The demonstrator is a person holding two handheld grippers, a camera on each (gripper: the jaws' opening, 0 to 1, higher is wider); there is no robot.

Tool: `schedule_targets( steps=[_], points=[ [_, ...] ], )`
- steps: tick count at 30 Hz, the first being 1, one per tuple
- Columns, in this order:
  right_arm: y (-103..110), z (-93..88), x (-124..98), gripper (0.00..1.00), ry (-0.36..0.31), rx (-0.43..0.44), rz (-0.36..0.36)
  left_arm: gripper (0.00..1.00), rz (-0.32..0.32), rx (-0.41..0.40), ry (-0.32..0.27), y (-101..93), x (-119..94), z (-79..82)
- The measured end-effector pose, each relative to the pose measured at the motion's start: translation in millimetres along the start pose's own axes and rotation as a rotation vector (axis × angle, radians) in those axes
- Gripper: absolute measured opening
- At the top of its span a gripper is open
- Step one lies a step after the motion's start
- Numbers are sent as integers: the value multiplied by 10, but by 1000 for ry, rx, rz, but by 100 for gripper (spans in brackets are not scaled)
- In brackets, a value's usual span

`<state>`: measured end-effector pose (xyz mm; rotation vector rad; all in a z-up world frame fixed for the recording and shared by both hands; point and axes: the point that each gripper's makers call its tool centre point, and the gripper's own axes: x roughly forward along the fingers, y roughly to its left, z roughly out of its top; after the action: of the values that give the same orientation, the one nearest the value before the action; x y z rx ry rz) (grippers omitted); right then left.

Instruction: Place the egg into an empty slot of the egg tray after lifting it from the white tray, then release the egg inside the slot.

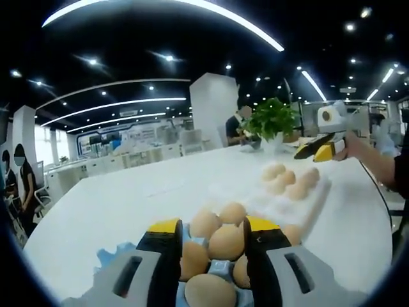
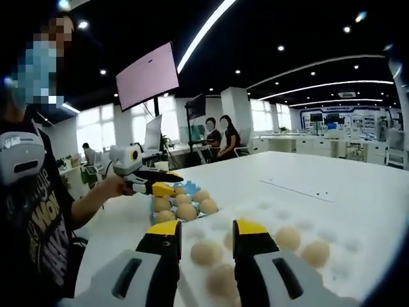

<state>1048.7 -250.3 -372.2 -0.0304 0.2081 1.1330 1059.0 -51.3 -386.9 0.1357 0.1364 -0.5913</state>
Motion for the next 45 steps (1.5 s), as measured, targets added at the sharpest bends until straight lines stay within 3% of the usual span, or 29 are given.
schedule_targets(
  steps=[26, 36, 39, 45],
  points=[
    [-256, -464, -269, 36, 153, -48, -101, 39, -15, 1, -1, -39, 0, 9],
    [-295, -543, -281, 42, 170, -56, -105, 39, -17, -1, 3, -26, -1, -8],
    [-320, -639, -279, 44, 219, -117, -117, 39, -16, -1, 3, -14, -4, -12],
    [-309, -617, -272, 45, 187, -68, -98, 39, -20, -2, 4, -14, 2, -27]
  ],
)
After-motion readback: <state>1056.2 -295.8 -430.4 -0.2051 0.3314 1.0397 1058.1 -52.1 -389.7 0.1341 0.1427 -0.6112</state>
